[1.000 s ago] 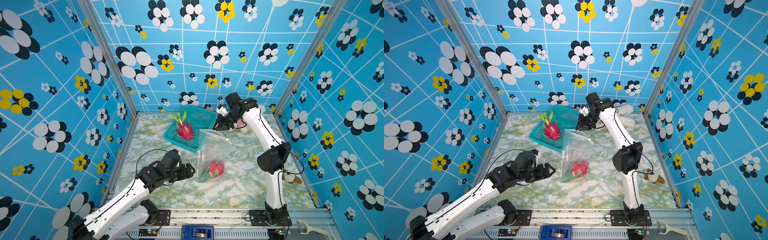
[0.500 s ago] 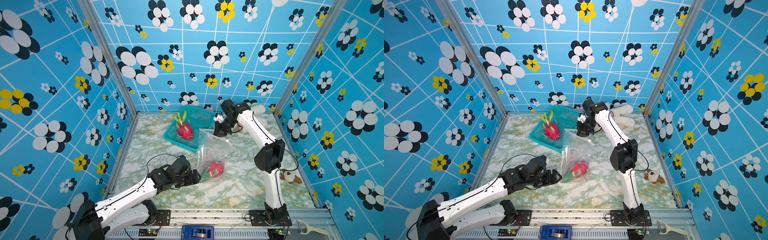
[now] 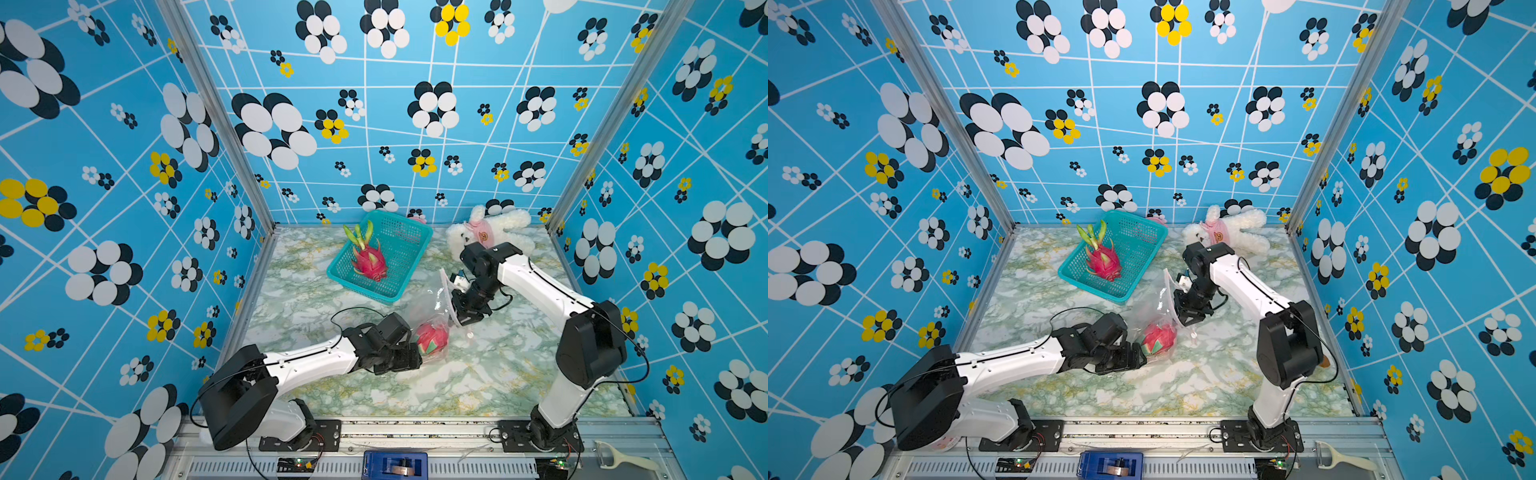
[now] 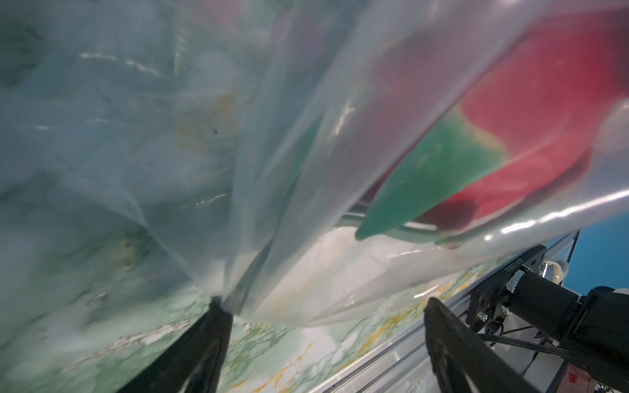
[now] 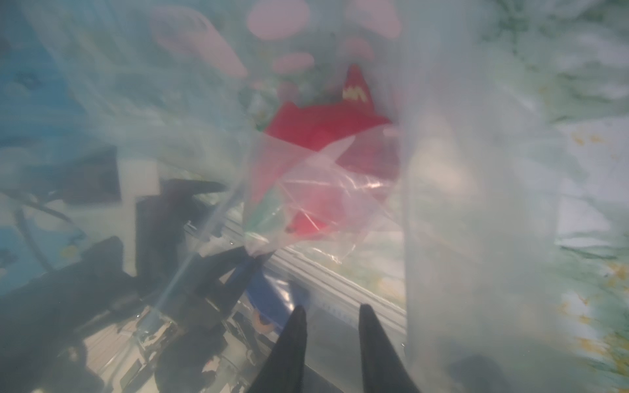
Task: Open the zip-top bag and take out the dragon fruit
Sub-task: Adjust the zipper food storage bag at the center of the board.
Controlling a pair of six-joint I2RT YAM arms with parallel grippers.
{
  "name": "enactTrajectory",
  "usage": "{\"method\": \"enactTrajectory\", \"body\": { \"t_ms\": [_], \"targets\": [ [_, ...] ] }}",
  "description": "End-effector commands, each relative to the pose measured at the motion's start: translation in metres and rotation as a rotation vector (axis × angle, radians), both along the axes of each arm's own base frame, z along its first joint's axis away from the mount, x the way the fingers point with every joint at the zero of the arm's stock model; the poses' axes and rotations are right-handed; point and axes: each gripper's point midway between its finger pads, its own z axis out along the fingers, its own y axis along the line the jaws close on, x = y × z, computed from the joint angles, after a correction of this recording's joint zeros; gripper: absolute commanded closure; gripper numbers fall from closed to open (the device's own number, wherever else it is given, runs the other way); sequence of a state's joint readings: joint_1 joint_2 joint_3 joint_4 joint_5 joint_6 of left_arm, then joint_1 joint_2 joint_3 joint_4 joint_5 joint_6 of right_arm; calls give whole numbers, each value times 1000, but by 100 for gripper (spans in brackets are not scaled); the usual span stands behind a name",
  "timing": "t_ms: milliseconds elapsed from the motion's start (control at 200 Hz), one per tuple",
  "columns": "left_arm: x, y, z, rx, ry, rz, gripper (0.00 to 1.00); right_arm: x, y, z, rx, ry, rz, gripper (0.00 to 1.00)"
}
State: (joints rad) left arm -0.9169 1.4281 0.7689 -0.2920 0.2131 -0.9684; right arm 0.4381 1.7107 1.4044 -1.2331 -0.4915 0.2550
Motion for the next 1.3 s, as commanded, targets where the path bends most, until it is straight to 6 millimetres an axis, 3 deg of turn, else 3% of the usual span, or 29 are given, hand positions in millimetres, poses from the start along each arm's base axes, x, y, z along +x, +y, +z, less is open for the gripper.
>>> {"method": "enactTrajectory", "body": {
  "t_ms": [0, 120, 280, 550, 765, 935, 1295],
  "targets": [
    [14, -26, 16, -32, -58, -85, 11, -15, -8, -10, 7, -27, -28, 69],
    [27, -41, 19, 13, -73, -157, 11, -16, -12, -10, 26, -113, -76, 64],
    [39, -57, 25, 61, -100, -245, 12, 27, -8, 6, 80, -348, -148, 48],
    [49, -54, 44, 138, -124, -313, 11, 75, -20, 31, 91, -659, -174, 39],
    [38, -41, 66, -21, -85, -42, 12, 79, -11, 19, 178, -557, -147, 38],
    [31, -25, 63, -82, -67, 117, 11, 77, -9, 11, 187, -534, -122, 37],
    [38, -36, 22, -131, -45, 260, 14, 75, -4, -22, 182, -405, -132, 33]
  ]
}}
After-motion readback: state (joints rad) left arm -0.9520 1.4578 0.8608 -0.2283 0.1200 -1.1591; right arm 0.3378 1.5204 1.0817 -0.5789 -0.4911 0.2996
